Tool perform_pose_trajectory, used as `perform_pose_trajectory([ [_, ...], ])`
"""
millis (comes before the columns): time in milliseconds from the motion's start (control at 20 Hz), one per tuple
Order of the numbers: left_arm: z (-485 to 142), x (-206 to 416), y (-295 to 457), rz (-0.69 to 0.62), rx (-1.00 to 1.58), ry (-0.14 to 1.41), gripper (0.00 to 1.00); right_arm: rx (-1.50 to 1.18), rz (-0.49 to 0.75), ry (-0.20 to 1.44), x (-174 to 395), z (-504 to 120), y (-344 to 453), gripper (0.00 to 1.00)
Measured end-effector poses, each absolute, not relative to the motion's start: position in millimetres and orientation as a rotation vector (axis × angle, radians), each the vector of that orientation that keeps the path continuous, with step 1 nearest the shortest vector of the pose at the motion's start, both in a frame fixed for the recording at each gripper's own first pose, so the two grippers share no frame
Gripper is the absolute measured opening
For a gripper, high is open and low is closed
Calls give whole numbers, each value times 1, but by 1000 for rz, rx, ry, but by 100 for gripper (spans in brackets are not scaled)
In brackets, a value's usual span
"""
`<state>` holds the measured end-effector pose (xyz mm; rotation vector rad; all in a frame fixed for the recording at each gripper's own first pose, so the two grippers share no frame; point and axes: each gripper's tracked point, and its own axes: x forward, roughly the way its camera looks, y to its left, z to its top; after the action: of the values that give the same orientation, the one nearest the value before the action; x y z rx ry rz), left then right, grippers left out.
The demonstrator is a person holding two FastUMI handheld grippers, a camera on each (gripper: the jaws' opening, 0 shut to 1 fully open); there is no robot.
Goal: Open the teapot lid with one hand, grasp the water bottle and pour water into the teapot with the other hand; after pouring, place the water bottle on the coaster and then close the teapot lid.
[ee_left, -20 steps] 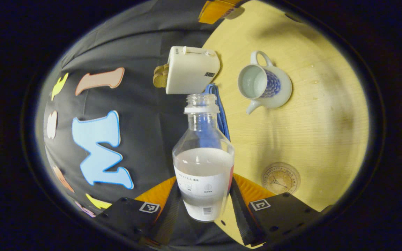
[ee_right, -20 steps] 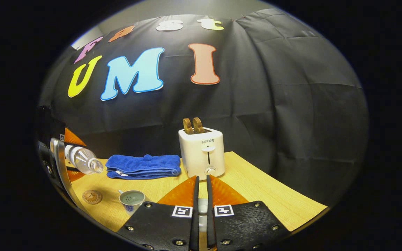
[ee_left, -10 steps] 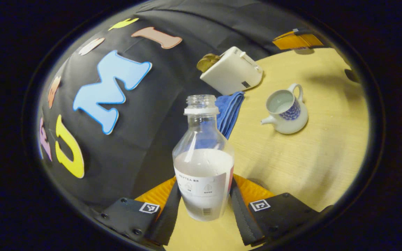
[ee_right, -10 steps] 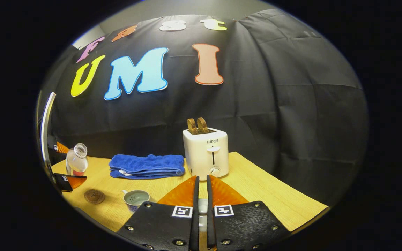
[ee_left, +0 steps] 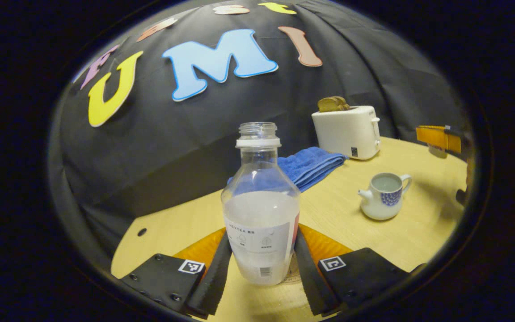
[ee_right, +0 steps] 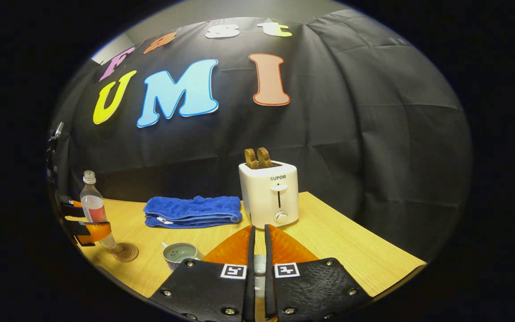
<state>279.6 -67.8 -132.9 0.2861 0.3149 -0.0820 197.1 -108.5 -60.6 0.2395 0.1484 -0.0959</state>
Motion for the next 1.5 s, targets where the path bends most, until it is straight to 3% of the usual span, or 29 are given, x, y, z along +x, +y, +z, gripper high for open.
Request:
perform_pose_trajectory([
  [750,-135,285,-76,-95,75,257,86,216,-90,172,201,-69,-102,8],
  [1500,-140,280,-84,-129,12,268,99,199,34,121,211,-44,-53,8],
])
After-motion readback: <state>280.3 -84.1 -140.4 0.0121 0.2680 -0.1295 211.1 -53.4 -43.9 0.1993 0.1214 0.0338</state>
